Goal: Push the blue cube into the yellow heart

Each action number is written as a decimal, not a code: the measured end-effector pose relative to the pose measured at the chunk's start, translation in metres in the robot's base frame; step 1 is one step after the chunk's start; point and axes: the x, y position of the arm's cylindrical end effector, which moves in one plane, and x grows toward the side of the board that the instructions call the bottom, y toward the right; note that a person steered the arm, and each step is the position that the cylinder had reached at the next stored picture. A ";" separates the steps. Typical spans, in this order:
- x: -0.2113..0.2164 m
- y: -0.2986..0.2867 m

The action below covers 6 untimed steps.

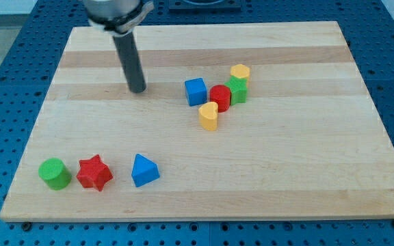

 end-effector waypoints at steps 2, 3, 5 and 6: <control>0.010 0.099; 0.031 0.114; 0.069 0.128; 0.083 0.130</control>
